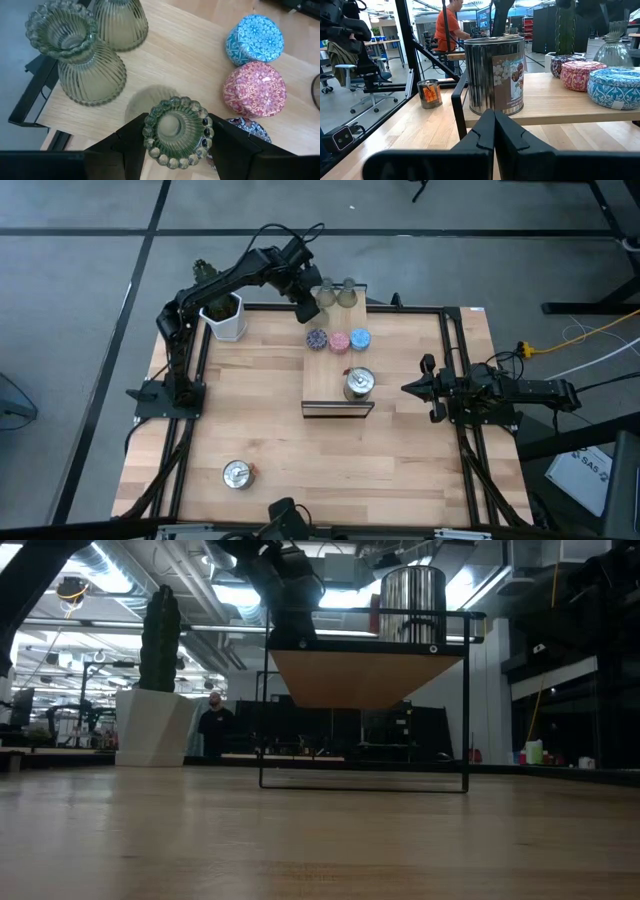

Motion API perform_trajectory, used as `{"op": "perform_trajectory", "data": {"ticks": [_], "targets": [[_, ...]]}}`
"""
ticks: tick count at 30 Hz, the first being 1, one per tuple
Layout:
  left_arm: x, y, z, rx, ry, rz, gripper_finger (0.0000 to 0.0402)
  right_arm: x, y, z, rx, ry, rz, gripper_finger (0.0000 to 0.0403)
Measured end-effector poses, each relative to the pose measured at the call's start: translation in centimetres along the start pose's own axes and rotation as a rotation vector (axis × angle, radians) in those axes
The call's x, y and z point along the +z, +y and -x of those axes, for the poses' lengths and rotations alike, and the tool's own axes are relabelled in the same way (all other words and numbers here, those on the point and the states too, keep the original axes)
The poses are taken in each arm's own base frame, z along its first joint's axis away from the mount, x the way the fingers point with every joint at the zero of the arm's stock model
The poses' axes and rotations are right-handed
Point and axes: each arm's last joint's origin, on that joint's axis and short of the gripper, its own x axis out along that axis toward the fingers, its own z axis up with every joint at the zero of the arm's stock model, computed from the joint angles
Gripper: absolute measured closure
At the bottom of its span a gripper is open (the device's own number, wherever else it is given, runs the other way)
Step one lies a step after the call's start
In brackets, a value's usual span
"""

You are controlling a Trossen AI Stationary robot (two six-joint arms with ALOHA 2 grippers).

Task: Pick & Place candle stick holders
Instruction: Put the transparent candle holder on the shelf

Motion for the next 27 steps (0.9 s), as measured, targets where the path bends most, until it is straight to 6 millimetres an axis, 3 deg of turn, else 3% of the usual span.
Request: {"op": "perform_trajectory", "data": {"ticks": [9, 27], "targets": [[0.05, 0.01, 0.00, 0.001, -0.005, -0.017, 0.0212, 0.00, 0.00, 0.00, 0.000, 0.000, 0.000, 0.0398], [0.61, -0.14, -0.02, 0.002, -0.058, -0.040, 0.0165, 0.00, 0.00, 0.00, 0.000, 0.000, 0.000, 0.0397]]}}
